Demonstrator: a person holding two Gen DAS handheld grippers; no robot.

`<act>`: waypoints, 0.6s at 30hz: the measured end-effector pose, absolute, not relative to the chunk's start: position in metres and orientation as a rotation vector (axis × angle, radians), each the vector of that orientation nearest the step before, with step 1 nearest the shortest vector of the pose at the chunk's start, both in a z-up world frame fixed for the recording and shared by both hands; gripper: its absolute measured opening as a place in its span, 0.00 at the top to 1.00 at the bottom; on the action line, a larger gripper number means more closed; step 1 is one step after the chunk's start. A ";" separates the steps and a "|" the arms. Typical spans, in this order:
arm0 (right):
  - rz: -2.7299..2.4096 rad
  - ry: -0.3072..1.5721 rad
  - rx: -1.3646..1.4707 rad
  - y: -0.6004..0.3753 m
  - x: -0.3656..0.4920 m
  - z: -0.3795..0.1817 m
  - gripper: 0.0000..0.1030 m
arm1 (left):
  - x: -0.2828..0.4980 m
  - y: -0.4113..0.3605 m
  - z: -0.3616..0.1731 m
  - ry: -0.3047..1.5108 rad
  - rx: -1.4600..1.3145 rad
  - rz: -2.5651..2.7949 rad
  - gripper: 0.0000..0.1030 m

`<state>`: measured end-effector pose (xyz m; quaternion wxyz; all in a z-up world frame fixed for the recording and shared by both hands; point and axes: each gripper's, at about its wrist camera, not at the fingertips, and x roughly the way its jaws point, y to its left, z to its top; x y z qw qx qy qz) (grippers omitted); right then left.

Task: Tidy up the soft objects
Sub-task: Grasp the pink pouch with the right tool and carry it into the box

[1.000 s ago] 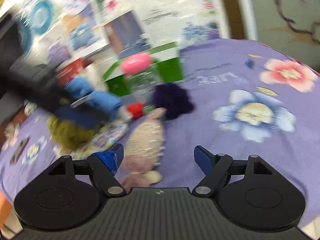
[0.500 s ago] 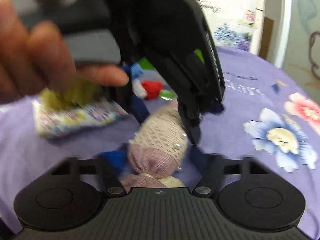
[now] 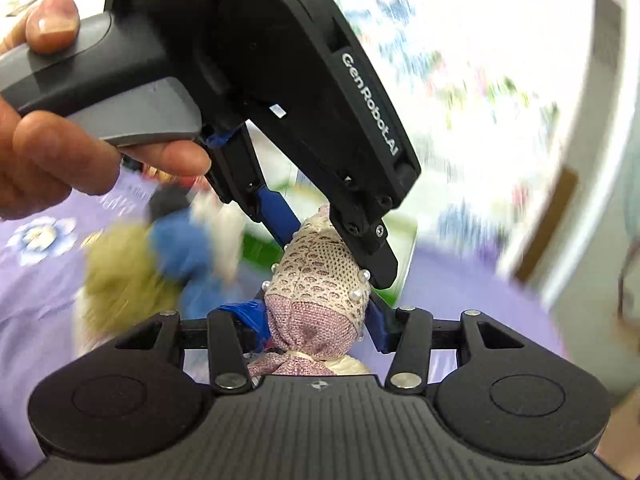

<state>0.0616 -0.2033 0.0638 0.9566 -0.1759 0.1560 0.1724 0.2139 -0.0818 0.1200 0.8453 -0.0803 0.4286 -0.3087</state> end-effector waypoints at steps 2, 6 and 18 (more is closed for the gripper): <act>0.379 0.298 -0.380 -0.204 0.106 0.082 0.68 | 0.254 -0.080 0.140 0.866 -0.158 -0.620 0.52; 0.425 0.335 -0.359 -0.206 0.201 0.095 0.68 | 0.335 -0.083 0.145 0.854 -0.144 -0.551 0.52; 0.444 0.520 -0.238 -0.204 0.322 0.034 0.65 | 0.453 -0.082 0.070 0.994 -0.103 -0.324 0.40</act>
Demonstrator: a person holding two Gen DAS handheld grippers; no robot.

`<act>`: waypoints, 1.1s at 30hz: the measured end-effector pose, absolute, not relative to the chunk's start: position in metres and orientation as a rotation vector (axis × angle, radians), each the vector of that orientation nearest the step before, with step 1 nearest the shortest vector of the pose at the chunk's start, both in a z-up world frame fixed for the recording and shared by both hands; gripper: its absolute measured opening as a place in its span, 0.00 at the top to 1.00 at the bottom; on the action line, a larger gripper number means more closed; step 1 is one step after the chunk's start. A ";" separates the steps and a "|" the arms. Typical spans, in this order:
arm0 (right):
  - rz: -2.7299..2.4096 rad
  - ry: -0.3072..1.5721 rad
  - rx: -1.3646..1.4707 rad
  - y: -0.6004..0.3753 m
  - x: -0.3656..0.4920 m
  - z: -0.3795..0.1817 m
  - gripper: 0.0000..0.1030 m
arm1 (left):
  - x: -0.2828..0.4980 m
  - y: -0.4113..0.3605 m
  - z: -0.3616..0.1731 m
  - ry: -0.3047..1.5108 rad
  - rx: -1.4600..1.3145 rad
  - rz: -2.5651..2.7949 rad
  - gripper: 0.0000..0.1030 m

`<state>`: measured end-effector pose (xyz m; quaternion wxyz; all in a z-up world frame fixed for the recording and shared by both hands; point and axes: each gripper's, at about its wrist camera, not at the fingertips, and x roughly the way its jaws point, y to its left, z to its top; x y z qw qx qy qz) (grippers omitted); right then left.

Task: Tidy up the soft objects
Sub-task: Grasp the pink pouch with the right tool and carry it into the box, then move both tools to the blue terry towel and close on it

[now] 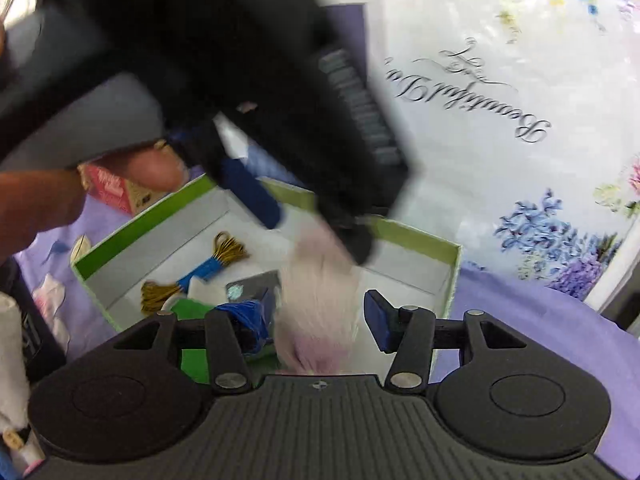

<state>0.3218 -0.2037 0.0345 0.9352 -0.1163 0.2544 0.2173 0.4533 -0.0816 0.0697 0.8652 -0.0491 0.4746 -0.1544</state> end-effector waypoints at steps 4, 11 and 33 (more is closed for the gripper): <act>0.410 0.458 -0.200 -0.208 0.303 0.054 0.64 | 0.438 -0.061 0.089 0.950 -0.152 -0.308 0.40; 0.374 0.349 -0.163 -0.229 0.215 0.089 0.62 | 0.349 -0.027 0.133 0.842 -0.147 -0.357 0.35; 0.570 0.393 -0.176 -0.153 0.075 -0.007 0.59 | 0.193 0.044 0.062 1.061 -0.317 -0.341 0.34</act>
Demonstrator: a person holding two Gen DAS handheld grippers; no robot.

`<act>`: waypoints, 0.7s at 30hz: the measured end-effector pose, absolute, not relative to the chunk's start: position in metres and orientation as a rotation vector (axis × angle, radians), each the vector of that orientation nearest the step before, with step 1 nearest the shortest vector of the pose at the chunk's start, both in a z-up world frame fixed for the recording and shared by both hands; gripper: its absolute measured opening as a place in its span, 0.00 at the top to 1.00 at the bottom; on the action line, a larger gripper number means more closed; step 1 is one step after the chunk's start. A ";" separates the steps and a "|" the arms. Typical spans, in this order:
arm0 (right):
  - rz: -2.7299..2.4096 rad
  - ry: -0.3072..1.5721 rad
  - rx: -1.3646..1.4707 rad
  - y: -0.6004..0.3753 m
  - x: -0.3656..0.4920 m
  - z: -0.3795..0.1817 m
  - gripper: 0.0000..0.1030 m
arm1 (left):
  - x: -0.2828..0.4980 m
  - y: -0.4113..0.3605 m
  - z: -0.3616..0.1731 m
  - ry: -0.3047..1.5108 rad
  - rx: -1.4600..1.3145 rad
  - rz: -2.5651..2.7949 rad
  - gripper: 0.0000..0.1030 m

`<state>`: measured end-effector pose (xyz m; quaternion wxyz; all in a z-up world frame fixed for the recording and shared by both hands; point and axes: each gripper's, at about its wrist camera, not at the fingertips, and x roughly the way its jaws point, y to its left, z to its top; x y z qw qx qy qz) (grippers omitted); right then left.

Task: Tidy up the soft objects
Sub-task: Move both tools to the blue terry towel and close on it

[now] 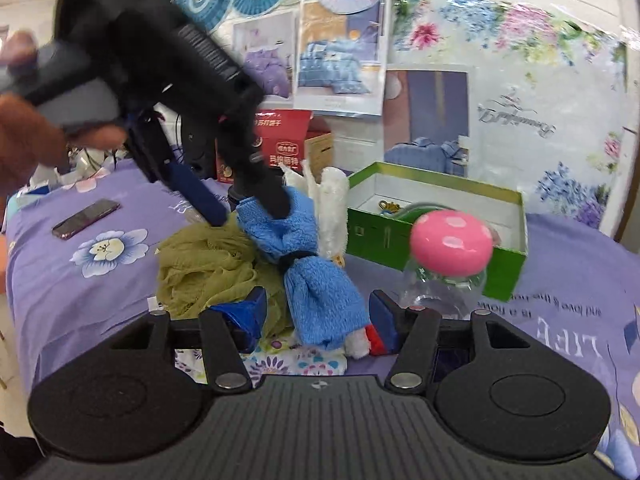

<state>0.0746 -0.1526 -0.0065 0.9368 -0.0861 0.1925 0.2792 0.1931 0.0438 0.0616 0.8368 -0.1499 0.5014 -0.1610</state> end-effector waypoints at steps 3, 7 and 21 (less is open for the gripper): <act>0.592 0.398 -0.209 -0.149 0.088 -0.008 0.59 | 0.199 0.033 0.066 1.028 -0.275 -0.253 0.34; 0.639 0.432 -0.225 -0.147 0.101 -0.015 0.59 | 0.205 0.030 0.068 1.008 -0.235 -0.198 0.34; 0.689 0.478 -0.221 -0.140 0.124 -0.030 0.64 | 0.219 0.021 0.046 1.042 -0.213 -0.237 0.36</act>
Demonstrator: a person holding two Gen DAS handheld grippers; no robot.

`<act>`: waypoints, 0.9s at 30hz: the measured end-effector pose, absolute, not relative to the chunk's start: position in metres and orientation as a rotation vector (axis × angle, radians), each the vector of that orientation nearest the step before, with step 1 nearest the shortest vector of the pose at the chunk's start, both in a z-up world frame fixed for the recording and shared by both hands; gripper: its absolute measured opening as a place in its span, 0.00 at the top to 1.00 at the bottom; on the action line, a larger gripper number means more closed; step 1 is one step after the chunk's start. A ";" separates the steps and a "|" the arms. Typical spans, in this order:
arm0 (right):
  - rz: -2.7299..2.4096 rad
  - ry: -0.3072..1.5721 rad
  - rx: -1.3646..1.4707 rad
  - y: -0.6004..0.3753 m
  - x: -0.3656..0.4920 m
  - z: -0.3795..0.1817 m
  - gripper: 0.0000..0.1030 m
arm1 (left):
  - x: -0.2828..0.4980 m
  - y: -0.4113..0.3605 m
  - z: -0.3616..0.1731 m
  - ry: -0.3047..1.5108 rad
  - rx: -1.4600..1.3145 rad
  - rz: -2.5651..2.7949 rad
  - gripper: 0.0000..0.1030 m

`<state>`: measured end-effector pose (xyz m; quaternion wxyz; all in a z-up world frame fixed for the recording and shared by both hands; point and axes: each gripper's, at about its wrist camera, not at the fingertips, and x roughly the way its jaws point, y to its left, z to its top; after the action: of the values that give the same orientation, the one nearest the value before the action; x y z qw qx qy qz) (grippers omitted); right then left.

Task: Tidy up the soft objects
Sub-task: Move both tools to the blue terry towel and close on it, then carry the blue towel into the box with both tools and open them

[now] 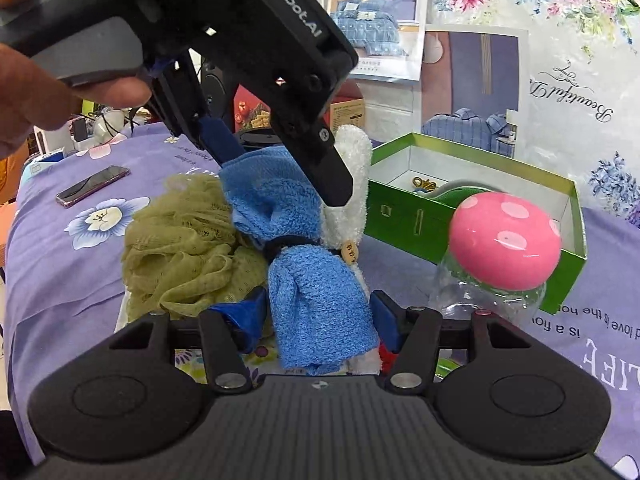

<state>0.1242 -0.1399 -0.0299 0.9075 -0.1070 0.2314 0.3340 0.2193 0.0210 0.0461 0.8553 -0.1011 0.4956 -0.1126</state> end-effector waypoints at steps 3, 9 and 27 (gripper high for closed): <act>0.687 0.472 -0.203 -0.141 0.120 -0.027 0.86 | 0.216 0.026 0.047 1.037 -0.215 -0.267 0.87; 0.653 0.357 -0.235 -0.148 0.097 0.002 0.90 | 0.196 0.028 0.082 0.935 -0.256 -0.368 0.88; 0.562 0.412 -0.398 -0.151 0.312 0.058 0.85 | 0.382 -0.002 0.110 0.800 -0.255 -0.235 0.87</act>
<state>0.3117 -0.1515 0.0585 0.9207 -0.1937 0.2003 0.2734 0.3824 -0.0017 0.1099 0.9065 -0.1234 0.3873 -0.1138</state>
